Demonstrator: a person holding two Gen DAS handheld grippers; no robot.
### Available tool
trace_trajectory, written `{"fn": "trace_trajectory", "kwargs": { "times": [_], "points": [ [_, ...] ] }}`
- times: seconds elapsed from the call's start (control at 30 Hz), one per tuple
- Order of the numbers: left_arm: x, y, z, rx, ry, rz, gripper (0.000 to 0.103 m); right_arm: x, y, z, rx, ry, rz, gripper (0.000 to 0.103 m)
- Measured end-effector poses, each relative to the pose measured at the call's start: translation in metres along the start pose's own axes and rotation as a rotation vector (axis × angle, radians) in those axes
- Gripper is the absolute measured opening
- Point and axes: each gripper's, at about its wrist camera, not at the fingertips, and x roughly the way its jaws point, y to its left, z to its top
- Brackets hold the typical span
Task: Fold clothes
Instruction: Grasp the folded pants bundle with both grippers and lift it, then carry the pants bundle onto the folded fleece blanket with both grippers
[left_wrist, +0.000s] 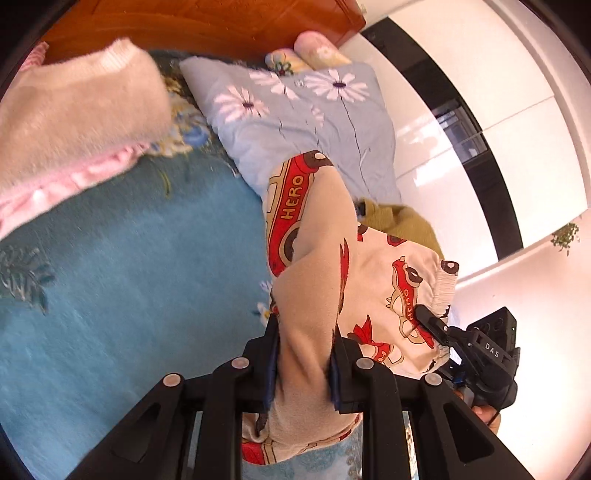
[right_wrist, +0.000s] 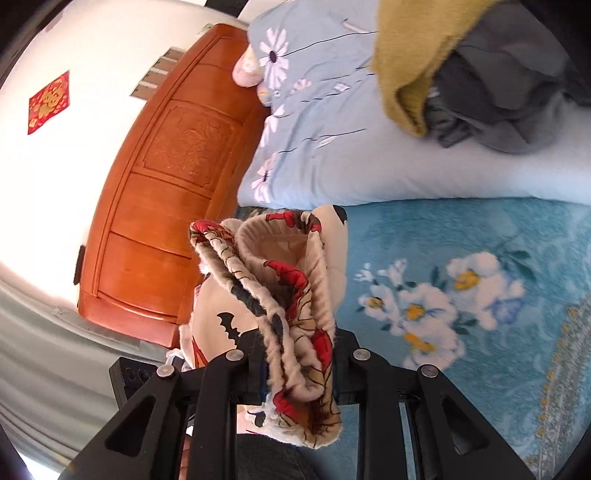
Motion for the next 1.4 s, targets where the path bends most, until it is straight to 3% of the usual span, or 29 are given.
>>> {"fn": "trace_trajectory", "kwargs": {
  "times": [0.3, 0.6, 0.67, 0.77, 0.93, 1.13, 1.3, 1.4],
  "points": [
    [-0.118, 0.094, 0.078, -0.011, -0.258, 0.100, 0.023, 0.154, 0.146, 0.027, -0.236, 0.212, 0.084, 0.024],
    [-0.147, 0.204, 0.130, -0.119, -0.405, 0.169, 0.023, 0.324, 0.264, 0.038, -0.494, 0.388, 0.049, 0.024],
    [-0.145, 0.225, 0.135, -0.152, -0.433, 0.178, 0.023, 0.358, 0.280, 0.038, -0.536, 0.409, 0.057, 0.024],
    [-0.130, 0.258, 0.135, -0.229, -0.413, 0.190, 0.023, 0.404, 0.288, 0.039, -0.580, 0.437, 0.054, 0.024],
    [-0.122, 0.291, 0.117, -0.305, -0.411, 0.144, 0.026, 0.468, 0.253, 0.024, -0.540, 0.505, -0.079, 0.025],
    [-0.141, 0.276, 0.111, -0.293, -0.393, 0.130, 0.026, 0.478, 0.248, 0.027, -0.541, 0.509, -0.105, 0.029],
    [-0.177, 0.247, 0.110, -0.229, -0.458, 0.211, 0.029, 0.448, 0.268, 0.039, -0.612, 0.487, -0.154, 0.037],
    [-0.182, 0.227, 0.130, -0.154, -0.465, 0.256, 0.029, 0.429, 0.277, 0.052, -0.631, 0.428, -0.193, 0.039]
  ]
}}
